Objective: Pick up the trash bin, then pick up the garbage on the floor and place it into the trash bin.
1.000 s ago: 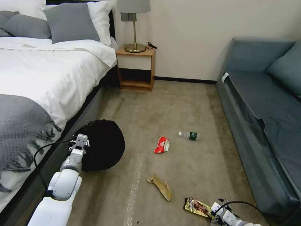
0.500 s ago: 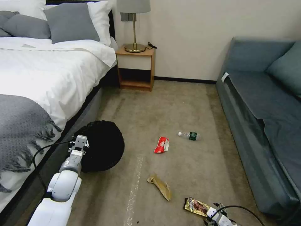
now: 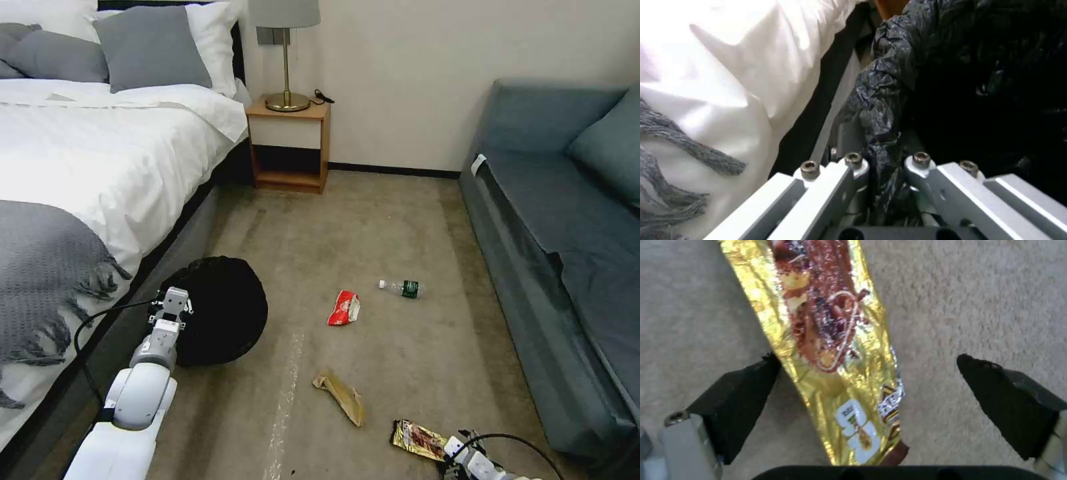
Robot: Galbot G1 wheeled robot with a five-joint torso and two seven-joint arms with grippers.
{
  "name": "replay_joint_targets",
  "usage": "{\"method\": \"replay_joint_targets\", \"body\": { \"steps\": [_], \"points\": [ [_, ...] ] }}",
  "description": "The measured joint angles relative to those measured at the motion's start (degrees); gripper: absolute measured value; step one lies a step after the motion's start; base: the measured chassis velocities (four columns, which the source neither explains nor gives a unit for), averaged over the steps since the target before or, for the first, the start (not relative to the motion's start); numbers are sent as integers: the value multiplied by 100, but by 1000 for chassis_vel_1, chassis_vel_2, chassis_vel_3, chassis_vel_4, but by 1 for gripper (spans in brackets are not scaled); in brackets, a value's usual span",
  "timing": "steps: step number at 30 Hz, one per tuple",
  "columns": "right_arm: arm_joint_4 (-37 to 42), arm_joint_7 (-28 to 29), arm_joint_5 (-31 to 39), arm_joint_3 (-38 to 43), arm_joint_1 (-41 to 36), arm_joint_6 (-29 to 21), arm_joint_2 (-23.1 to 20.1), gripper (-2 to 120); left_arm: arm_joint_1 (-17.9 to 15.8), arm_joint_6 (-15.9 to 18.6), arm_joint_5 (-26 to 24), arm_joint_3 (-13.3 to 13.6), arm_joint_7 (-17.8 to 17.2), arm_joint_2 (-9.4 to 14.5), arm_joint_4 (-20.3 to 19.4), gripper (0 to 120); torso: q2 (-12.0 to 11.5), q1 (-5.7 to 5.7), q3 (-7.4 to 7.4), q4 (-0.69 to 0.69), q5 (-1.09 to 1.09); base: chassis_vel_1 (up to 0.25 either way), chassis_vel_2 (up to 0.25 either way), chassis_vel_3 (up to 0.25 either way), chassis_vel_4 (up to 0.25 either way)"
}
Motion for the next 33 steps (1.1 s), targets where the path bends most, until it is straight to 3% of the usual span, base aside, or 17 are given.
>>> {"method": "replay_joint_targets", "body": {
  "steps": [8,9,12,26,33],
  "points": [
    [-117,-80,26,-3,133,27,-38,90,-19,0,3,1,-3,-17,36,4,0,0,0,0,-2,0,0,0,0],
    [-142,-109,28,-7,154,42,-49,81,-28,0,3,-4,-4,-17,48,4,1,0,0,0,-2,0,0,0,0],
    [-183,-155,30,-13,175,71,-57,74,-39,0,2,-13,-5,-17,61,4,2,0,-1,-1,-5,0,0,0,0],
    [-378,-290,32,-19,259,254,-65,51,-68,-1,5,11,-5,-21,73,4,2,0,0,0,-1,0,0,0,0],
    [-393,-310,30,-19,238,263,-79,32,-51,-13,2,-7,-2,-21,36,4,0,0,0,4,7,0,0,0,0]
  ]
}}
